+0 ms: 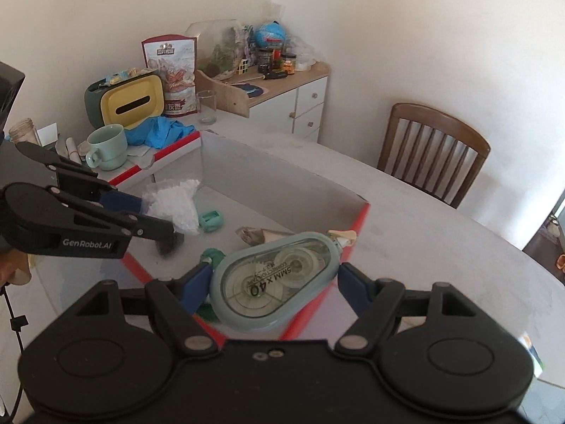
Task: Organize objects
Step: 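Carry the bead bag with left gripper while right gripper carries the dispenser into the box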
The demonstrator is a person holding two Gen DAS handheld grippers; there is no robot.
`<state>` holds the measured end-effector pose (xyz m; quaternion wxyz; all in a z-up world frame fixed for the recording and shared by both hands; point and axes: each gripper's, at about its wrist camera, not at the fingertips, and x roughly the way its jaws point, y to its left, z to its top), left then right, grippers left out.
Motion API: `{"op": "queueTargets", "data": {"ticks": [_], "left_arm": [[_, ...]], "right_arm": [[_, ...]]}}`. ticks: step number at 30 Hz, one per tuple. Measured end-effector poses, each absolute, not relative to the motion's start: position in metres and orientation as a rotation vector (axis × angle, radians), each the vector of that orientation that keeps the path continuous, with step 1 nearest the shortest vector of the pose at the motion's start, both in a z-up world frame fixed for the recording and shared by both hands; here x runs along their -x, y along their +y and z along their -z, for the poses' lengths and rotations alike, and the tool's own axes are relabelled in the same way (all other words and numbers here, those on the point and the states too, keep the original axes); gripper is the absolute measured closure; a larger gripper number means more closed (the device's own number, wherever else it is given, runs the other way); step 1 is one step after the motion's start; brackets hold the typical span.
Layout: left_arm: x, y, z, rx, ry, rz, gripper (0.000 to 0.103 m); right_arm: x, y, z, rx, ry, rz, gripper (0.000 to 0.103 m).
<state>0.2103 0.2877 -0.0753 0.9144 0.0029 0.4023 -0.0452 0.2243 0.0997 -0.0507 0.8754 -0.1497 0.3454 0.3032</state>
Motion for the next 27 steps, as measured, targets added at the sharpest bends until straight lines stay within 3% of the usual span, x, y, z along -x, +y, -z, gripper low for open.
{"op": "queueTargets", "data": {"ticks": [12, 27], "left_arm": [[-0.267, 0.330, 0.099, -0.026, 0.900, 0.053, 0.077], [-0.319, 0.325, 0.132, -0.089, 1.010, 0.052, 0.077]], "right_arm": [[-0.257, 0.161, 0.076, 0.370, 0.744, -0.709, 0.027], [-0.281, 0.192, 0.114, 0.437, 0.827, -0.705, 0.027]]}}
